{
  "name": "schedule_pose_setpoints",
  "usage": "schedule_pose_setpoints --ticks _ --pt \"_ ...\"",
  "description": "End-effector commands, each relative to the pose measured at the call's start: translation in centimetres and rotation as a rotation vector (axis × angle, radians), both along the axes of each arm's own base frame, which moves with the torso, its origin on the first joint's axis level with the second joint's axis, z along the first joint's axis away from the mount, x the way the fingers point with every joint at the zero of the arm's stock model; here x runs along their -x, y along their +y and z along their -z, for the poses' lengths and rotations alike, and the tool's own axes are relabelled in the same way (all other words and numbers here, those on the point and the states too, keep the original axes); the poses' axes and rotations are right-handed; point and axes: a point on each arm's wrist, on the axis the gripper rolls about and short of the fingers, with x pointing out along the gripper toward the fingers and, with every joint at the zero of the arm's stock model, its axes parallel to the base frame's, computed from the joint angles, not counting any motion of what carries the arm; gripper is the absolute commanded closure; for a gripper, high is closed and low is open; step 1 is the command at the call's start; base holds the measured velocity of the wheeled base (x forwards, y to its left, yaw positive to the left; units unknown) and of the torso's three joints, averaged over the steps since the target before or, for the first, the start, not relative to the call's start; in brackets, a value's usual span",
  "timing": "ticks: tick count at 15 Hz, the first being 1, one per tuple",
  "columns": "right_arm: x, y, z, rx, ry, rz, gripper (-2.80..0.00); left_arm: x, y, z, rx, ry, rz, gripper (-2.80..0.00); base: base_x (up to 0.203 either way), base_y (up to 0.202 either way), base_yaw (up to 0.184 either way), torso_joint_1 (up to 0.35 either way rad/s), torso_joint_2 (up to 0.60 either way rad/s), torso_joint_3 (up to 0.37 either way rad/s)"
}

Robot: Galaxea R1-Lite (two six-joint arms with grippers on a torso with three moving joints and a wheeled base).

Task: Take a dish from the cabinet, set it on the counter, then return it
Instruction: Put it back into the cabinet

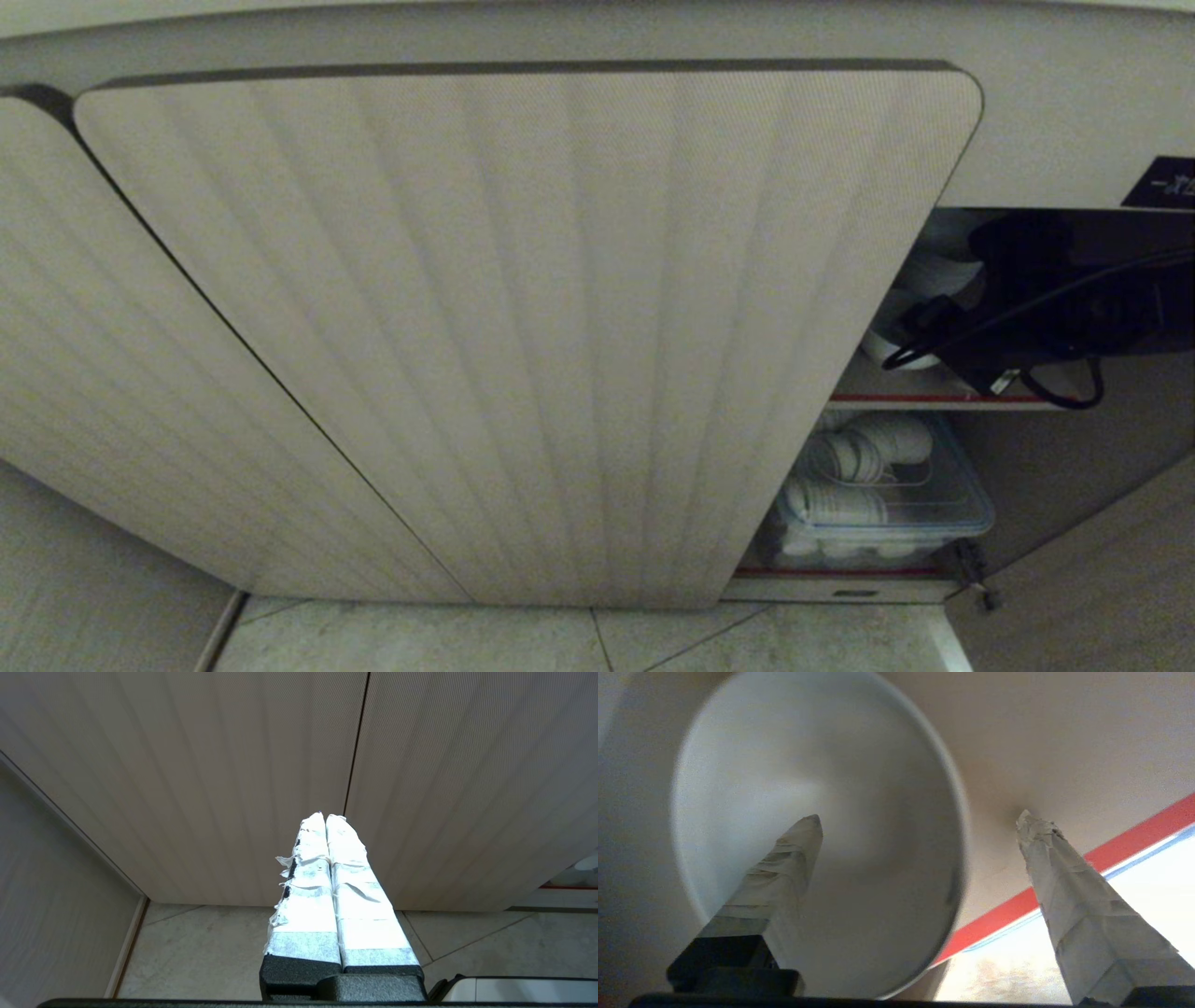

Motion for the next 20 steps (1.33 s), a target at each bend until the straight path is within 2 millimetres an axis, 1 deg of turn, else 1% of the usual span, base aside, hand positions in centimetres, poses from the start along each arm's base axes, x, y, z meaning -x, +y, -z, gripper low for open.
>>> schedule_pose_setpoints --ticks 1,7,13,18,20 --pt "0.11 -0.01 -0.09 0.013 -0.001 0.007 -2.8 0.0 0.0 -0.01 0.0 -0.001 0.0 0.0 0.0 0.0 0.0 0.0 0.0 0.0" --pt "0.01 -0.17 -0.44 0.106 -0.04 0.027 -2.8 0.0 0.0 -0.01 0.0 -0.001 0.0 0.0 0.0 0.0 0.0 0.0 0.0 0.0" --pt "0.22 -0.34 -0.25 0.181 -0.075 0.044 -2.8 0.0 0.0 -0.01 0.0 -0.001 0.0 0.0 0.0 0.0 0.0 0.0 0.0 0.0" --pt "0.35 -0.41 -0.4 0.228 -0.196 0.031 -2.8 0.0 0.0 -0.01 0.0 -0.001 0.0 0.0 0.0 0.0 0.0 0.0 0.0 0.0" --pt "0.43 -0.41 -0.45 0.245 -0.217 0.024 -2.8 0.0 0.0 -0.01 0.0 -0.001 0.0 0.0 0.0 0.0 0.0 0.0 0.0 0.0"
